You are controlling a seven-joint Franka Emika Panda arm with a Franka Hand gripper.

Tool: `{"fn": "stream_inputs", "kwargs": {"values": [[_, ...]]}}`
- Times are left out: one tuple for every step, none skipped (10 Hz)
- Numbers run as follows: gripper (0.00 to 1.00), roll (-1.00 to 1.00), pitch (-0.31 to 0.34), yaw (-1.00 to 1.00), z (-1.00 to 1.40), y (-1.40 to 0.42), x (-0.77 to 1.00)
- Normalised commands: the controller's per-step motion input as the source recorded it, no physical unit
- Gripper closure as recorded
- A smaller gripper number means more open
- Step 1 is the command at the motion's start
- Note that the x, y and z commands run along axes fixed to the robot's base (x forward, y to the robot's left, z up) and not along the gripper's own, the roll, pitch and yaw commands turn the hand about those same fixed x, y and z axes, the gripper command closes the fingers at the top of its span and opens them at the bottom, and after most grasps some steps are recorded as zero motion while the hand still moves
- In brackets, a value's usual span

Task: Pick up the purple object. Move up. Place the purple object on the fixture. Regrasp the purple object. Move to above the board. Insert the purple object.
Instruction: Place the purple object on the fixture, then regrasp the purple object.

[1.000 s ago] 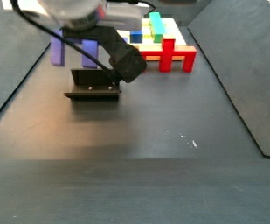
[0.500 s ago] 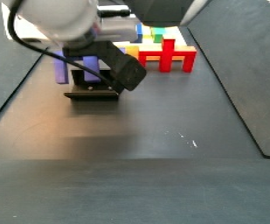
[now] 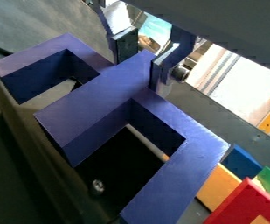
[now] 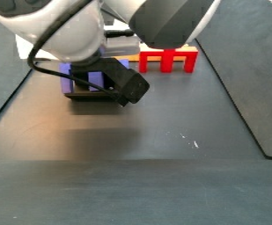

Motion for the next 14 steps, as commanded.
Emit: {"fn": "stream_inputs", "kwargs": {"values": [[1.0, -0.03, -0.029, 0.0, -0.25, 0.06, 0.0], [1.0, -0.01, -0.066, 0.0, -0.31, 0.14, 0.0], [1.0, 0.0, -0.071, 0.0, -0.26, 0.11, 0.0], [1.0, 0.0, 0.0, 0.0, 0.0, 0.0, 0.0], [0.0, 0.0, 0.0, 0.0, 0.0, 0.0, 0.0], [0.0, 0.71, 0.0, 0.03, 0.08, 0.0, 0.0], [0.0, 0.86, 0.0, 0.05, 0.11, 0.0, 0.0], [0.0, 1.0, 0.0, 0.04, 0.13, 0.0, 0.0], [0.0, 1.0, 0.0, 0.04, 0.12, -0.04, 0.0], [0.0, 0.94, 0.0, 0.04, 0.08, -0.1, 0.01], [0.0, 0.92, 0.0, 0.02, 0.08, -0.15, 0.0], [0.0, 0.86, 0.0, 0.0, 0.09, -0.18, 0.0], [0.0, 0.86, 0.0, 0.0, 0.08, -0.2, 0.0], [0.0, 0.87, 0.0, 0.0, 0.08, -0.2, 0.0]]}}
